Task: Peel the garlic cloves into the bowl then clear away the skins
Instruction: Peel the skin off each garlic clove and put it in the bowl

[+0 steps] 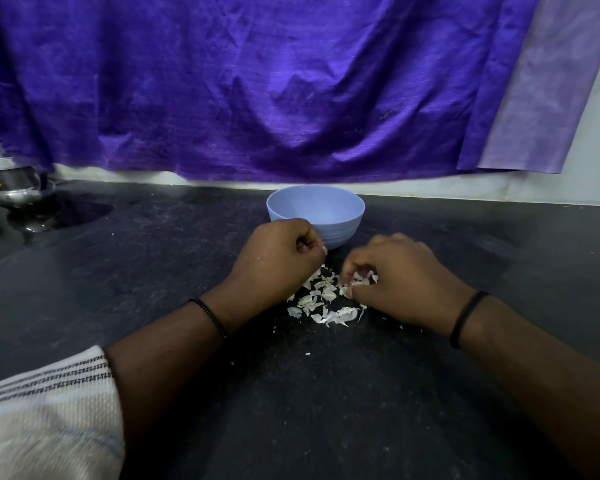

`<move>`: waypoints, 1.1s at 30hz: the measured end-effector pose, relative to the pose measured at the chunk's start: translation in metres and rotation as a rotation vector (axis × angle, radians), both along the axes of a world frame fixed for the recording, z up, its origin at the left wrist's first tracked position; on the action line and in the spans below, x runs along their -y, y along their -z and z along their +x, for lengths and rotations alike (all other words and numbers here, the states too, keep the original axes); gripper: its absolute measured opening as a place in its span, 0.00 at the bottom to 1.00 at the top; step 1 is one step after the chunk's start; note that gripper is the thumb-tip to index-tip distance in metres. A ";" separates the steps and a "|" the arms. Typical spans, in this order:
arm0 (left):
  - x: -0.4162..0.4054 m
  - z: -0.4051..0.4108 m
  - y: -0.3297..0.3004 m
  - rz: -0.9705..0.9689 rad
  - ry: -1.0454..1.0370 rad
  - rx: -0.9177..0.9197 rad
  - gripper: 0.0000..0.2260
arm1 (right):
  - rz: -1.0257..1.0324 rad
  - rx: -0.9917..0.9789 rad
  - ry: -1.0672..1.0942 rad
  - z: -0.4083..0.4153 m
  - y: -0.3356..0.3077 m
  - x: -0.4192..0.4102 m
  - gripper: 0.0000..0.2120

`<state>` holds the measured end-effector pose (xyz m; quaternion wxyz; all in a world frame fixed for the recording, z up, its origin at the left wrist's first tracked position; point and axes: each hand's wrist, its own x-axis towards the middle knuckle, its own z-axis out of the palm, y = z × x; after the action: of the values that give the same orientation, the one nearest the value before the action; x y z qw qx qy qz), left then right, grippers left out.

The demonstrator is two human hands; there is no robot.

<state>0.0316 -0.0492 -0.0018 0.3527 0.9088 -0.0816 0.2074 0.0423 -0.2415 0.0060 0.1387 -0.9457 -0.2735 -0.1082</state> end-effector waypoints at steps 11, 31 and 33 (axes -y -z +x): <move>0.002 0.001 0.002 -0.133 0.093 -0.015 0.02 | 0.542 -0.131 -0.016 0.005 -0.001 0.000 0.06; 0.009 -0.007 -0.003 -0.331 0.211 -0.124 0.11 | 0.864 -0.319 -0.194 0.004 -0.003 -0.004 0.05; 0.009 -0.008 -0.003 -0.326 0.207 -0.144 0.11 | 0.895 -0.303 -0.181 0.003 -0.004 -0.003 0.04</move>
<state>0.0238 -0.0583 0.0013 0.5194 0.8390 -0.1144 0.1151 0.0449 -0.2380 0.0097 0.5793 -0.7706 -0.2579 -0.0637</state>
